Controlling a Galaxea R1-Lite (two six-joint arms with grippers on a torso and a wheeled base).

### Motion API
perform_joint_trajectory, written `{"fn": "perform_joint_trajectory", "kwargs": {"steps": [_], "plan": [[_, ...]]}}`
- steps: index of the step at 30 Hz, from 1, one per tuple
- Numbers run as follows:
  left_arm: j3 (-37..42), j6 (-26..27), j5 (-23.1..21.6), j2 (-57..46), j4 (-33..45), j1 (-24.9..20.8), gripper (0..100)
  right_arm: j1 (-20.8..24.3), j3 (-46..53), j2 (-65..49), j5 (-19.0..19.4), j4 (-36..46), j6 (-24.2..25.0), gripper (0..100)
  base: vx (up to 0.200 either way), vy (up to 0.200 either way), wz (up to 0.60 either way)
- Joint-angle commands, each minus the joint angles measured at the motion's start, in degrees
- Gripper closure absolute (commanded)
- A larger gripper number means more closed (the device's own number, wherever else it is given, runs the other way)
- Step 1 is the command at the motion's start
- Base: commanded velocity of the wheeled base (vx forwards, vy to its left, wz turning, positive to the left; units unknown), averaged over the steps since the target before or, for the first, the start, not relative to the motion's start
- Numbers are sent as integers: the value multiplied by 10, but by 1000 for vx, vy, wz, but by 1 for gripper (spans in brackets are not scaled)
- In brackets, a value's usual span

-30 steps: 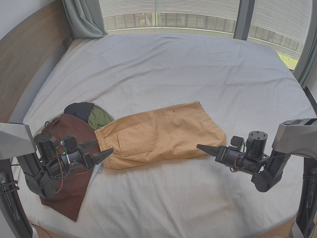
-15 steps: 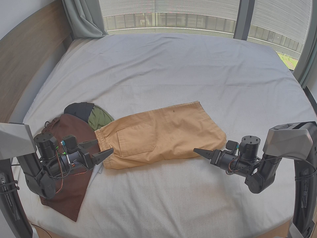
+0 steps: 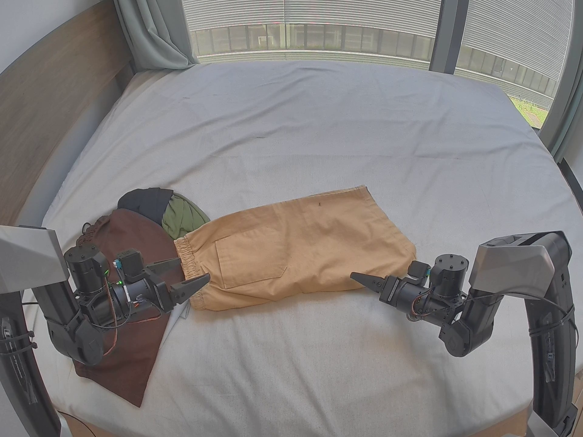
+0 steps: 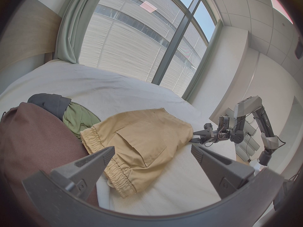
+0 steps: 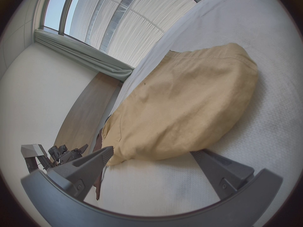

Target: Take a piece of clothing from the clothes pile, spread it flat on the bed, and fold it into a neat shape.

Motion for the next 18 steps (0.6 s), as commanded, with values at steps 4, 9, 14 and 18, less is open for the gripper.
{"fn": "perform_joint_trajectory", "kwargs": {"steps": [4,9,14,18], "plan": [[-1,1,-1,9,0,-1,0,3,-28,36,0,-16,24,0,0,0,0],[-1,1,0,9,0,-1,0,11,-49,51,-1,-30,40,0,0,0,0],[-2,0,0,9,0,-1,0,24,-66,55,-1,-32,59,0,0,0,0],[-2,0,0,9,0,-1,0,28,-72,54,-11,-32,67,0,0,0,0]]}}
